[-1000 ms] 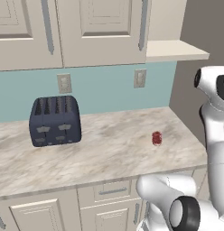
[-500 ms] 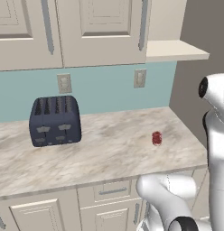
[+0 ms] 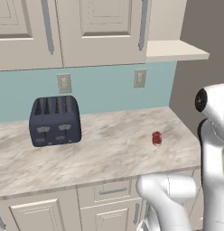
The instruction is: Retrieve the tupperware from the cabinet, then place the raw meat into the tupperware to avoid contamination.
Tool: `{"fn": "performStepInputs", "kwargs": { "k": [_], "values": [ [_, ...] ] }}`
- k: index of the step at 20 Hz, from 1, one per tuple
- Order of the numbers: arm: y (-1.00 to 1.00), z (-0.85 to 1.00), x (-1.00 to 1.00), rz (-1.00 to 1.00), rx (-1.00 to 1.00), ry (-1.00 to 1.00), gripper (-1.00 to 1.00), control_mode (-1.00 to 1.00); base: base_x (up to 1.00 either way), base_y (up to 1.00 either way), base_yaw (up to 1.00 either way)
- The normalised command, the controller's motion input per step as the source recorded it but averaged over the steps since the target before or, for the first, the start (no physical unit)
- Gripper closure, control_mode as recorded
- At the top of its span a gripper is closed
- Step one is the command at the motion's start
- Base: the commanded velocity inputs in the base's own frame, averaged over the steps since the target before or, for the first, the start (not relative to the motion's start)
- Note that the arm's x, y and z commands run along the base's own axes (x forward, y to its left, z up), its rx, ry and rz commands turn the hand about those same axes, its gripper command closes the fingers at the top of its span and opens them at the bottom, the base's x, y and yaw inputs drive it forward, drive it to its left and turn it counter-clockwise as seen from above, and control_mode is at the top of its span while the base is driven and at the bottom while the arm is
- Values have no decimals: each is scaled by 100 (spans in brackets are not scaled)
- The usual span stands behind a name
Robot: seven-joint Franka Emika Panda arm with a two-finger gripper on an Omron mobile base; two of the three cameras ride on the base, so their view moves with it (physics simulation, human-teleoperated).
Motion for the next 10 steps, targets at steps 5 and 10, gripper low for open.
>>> {"fn": "performStepInputs", "kwargs": {
  "k": [5, 10],
  "values": [
    [52, 0, -9, 11, 0, 1, -100, -100, 0, 0, 0],
    [51, 0, 0, 10, 5, -1, -100, -100, 0, 0, 0]
  ]
}}
